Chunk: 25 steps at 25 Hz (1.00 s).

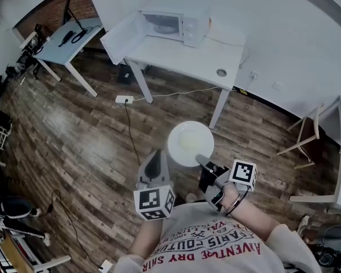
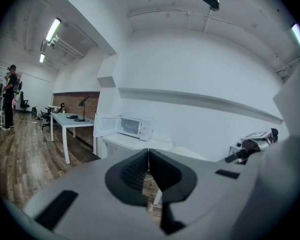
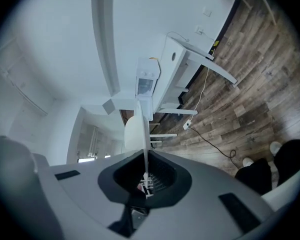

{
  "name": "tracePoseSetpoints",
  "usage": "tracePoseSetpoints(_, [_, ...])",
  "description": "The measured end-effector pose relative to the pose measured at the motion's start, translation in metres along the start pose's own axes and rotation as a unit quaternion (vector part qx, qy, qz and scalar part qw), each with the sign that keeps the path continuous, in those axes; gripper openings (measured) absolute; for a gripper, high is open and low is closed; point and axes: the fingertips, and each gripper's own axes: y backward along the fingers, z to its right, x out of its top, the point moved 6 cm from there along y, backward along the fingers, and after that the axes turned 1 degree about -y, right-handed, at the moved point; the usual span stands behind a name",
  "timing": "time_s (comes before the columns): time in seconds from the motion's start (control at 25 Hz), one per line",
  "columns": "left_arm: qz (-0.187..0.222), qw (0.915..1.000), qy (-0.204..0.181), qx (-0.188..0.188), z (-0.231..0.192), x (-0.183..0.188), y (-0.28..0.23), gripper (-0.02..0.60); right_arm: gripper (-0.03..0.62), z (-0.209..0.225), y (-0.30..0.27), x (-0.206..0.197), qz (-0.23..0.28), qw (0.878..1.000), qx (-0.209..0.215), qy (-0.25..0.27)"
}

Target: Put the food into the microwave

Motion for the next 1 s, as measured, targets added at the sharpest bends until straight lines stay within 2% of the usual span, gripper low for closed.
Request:
tracePoseSetpoints(0.12, [0.000,1.0000,0.001,0.005,-0.003,0.002,0.002,0.006,0.021,-0.003,-0.001,0.004,-0.003,1.000,-0.005,0.012])
tracePoseSetpoints(0.48, [-0.021,0.9998,-0.004,0.004,-0.034,0.004,-0.023,0.006,0.021,-0.009,-0.042,0.021,-0.001,1.000,-0.003,-0.002])
tracePoseSetpoints(0.8, [-0.020,0.9996,0.004,-0.018,-0.096,0.028,-0.090,0.006,0.021,-0.026,-0.114,0.042,0.018,1.000,-0.012,-0.001])
tracePoseSetpoints(1.0, [-0.026,0.9990,0.009,-0.035,-0.146,0.043,-0.142,0.006,0.021,-0.042,-0.173,0.060,0.037,0.999,-0.009,-0.019])
